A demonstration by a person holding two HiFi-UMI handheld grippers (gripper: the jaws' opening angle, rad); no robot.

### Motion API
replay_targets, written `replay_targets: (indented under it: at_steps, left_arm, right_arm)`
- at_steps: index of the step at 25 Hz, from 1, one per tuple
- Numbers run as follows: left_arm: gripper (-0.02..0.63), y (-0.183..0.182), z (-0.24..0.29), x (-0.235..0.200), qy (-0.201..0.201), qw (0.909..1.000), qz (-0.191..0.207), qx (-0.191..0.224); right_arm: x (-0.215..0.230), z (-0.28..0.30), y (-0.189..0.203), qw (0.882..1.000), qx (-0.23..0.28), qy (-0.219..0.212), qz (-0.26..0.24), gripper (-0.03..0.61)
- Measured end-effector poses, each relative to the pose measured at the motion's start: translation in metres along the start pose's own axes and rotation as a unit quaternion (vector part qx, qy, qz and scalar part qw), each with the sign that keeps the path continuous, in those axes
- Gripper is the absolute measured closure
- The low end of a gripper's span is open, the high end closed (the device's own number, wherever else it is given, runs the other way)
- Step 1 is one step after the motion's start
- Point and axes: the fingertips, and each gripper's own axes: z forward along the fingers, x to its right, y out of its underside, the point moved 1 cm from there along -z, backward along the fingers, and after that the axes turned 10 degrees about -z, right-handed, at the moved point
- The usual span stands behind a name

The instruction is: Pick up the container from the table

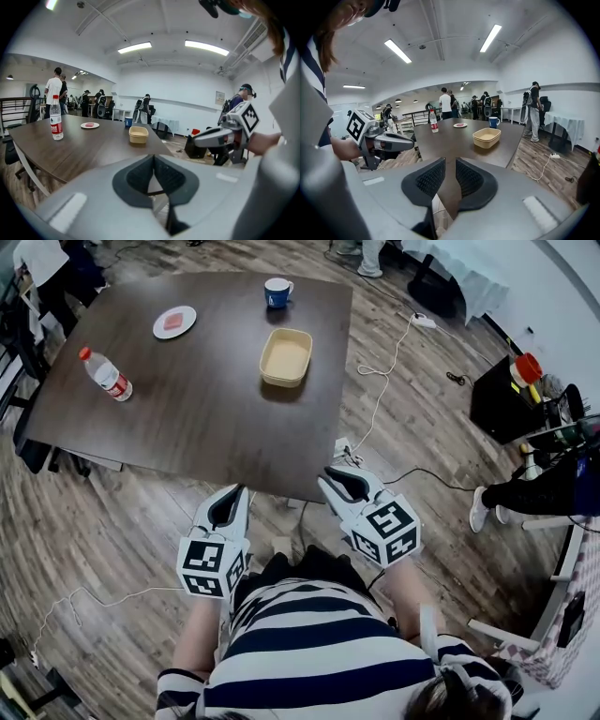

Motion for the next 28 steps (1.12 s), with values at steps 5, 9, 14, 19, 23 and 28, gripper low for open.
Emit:
replay_targets:
  at_steps: [5, 9, 14, 19, 23, 28]
  left_arm:
    - [0.614, -0.006, 0.014, -0.015, -0.004, 1.0000, -0.004, -0.005]
    - [0.614, -0.014, 0.023, -0.023, -0.012, 0.9999, -0.009, -0.001]
    - [0.614, -0.026, 0.037, -0.039, -0.038, 0.9991, -0.021, 0.006]
    - [0.614, -0.038, 0.056, -0.048, -0.060, 0.9972, -0.041, 0.016]
    - [0.614, -0.047, 0.074, -0.051, -0.083, 0.9953, -0.048, 0.016]
    - [0.614, -0.054, 0.094, -0.064, -0.113, 0.9916, -0.060, 0.019]
  right_arm:
    - [0.010, 0.022, -0.004, 1.000, -0.012, -0.014, -0.007, 0.486]
    - [0.023, 0.037, -0.009, 0.999, -0.021, -0.022, -0.022, 0.454]
    - [0.048, 0.061, -0.020, 0.999, -0.018, -0.026, -0.032, 0.443]
    - [0.074, 0.087, -0.032, 0.997, -0.018, -0.046, -0.053, 0.442]
    - [0.099, 0.107, -0.041, 0.996, -0.013, -0.066, -0.065, 0.442]
    - [0.124, 0.142, -0.048, 0.992, -0.015, -0.086, -0.088, 0.442]
